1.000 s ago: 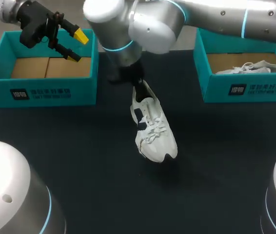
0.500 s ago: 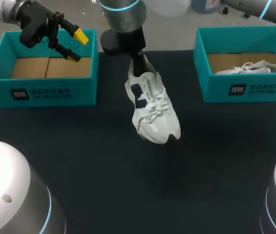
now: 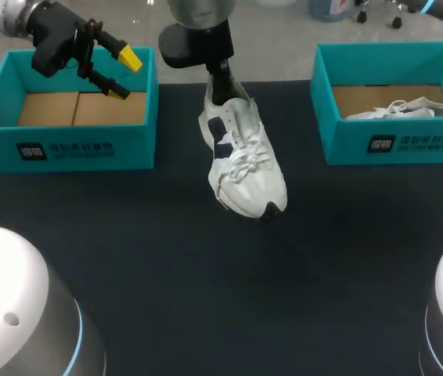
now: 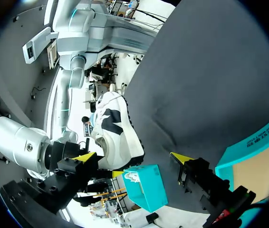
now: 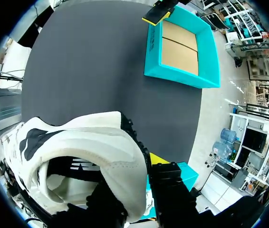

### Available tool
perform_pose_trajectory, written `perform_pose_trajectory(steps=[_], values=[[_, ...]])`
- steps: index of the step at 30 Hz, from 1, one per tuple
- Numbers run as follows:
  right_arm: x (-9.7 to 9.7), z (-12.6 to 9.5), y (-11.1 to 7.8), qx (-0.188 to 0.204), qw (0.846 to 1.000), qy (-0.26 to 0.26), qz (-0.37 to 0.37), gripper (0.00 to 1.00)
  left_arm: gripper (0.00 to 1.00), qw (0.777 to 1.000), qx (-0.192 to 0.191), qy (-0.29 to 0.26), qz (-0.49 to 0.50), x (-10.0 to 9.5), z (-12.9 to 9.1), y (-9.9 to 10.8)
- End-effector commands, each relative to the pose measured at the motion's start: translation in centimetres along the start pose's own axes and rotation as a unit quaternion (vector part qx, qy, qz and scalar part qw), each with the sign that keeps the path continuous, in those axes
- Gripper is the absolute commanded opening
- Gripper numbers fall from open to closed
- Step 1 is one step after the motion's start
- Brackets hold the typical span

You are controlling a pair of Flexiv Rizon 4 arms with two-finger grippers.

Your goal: Take the shoe out of the shoebox, open the shoe tongue, remove and reinsert the insole, then place the shoe into the shoebox

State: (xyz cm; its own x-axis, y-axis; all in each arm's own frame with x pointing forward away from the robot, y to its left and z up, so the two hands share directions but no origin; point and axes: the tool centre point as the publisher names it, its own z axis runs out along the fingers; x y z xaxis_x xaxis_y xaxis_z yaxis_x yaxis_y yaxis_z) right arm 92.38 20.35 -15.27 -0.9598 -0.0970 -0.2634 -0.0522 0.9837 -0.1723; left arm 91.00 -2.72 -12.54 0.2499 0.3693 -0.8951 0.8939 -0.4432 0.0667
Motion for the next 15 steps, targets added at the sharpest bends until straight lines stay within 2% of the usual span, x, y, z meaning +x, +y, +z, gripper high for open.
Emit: perform_pose_trajectory(steps=[1,10,15], values=[[-0.1,-0.1,0.0,-0.001,1.0,0.001,0.0,0.0,1.0,1.0,0.0,0.001,0.0,0.0,0.0,0.0],[-0.1,-0.1,0.0,-0.001,1.0,0.001,0.0,0.0,1.0,1.0,0.0,0.001,0.0,0.0,0.0,0.0],[-1.3,0.9,-2.2,-0.008,1.0,-0.005,0.002,0.0,1.0,1.0,0.0,0.001,0.0,0.0,0.0,0.0]])
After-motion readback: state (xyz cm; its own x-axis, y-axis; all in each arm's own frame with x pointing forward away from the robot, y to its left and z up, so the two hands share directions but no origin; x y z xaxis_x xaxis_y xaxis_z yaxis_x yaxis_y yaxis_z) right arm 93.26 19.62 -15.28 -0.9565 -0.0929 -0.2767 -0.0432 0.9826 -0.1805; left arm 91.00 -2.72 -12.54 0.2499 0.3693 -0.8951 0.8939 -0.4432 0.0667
